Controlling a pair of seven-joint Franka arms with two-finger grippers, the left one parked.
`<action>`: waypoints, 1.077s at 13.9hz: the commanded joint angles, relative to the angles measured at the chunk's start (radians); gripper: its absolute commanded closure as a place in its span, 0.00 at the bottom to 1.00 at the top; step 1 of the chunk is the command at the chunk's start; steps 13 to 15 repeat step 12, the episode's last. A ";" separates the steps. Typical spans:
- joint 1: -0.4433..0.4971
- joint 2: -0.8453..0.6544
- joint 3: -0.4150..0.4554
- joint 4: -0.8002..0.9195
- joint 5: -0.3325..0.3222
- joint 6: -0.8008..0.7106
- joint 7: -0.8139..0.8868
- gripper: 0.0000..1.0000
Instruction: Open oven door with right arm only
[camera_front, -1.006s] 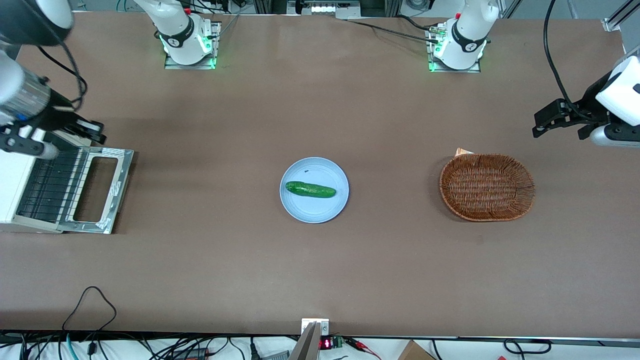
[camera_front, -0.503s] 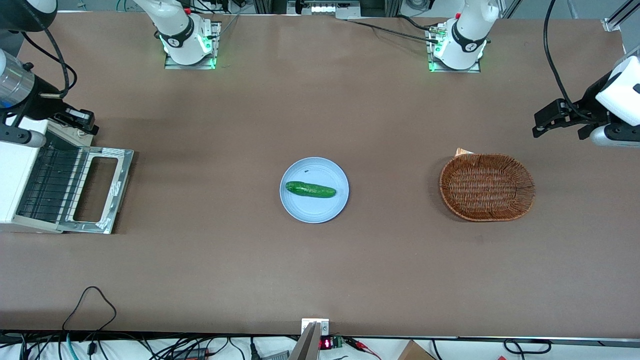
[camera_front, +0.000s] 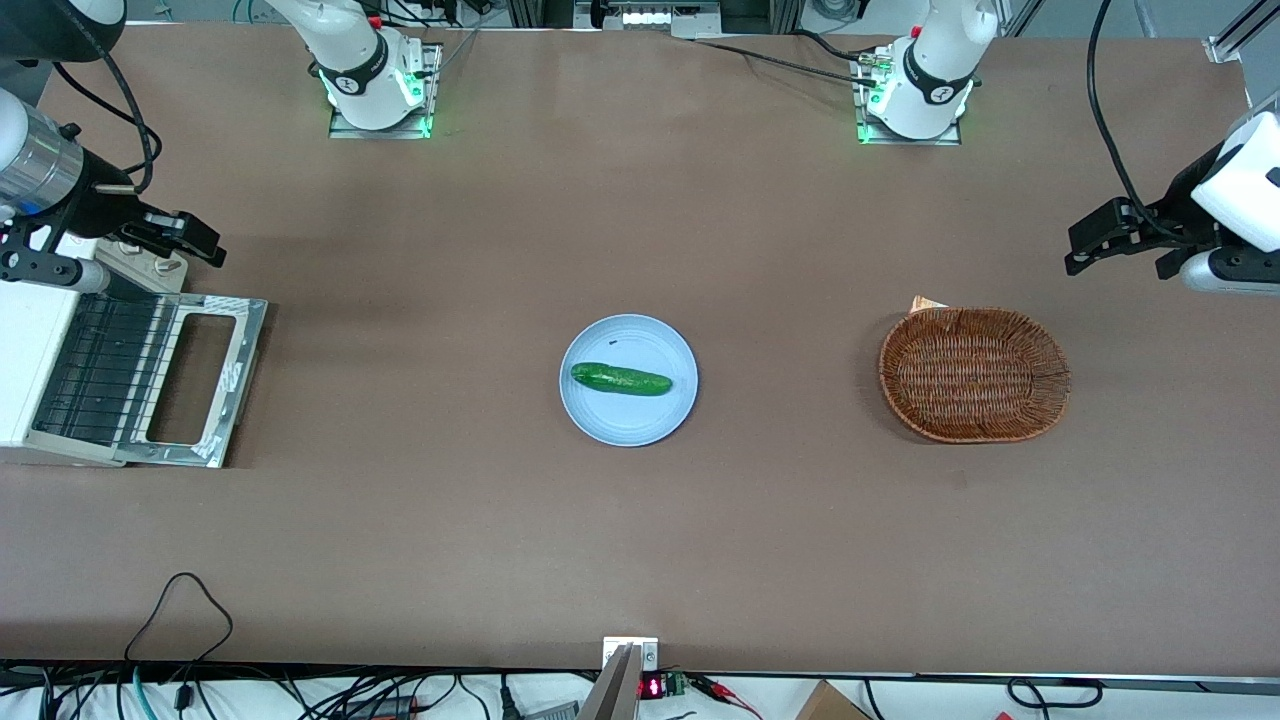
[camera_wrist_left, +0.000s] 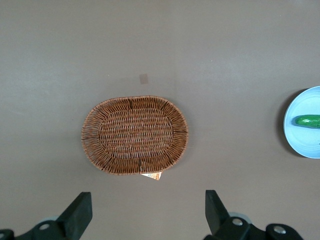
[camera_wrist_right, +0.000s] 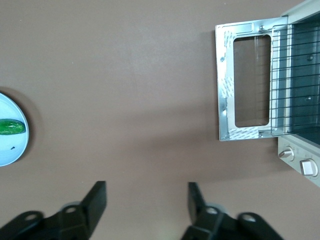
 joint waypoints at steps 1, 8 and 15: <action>0.023 -0.005 -0.008 0.007 -0.019 -0.002 -0.113 0.01; 0.026 -0.003 -0.008 0.013 -0.051 0.006 -0.148 0.01; 0.026 -0.002 -0.008 0.015 -0.051 0.003 -0.149 0.01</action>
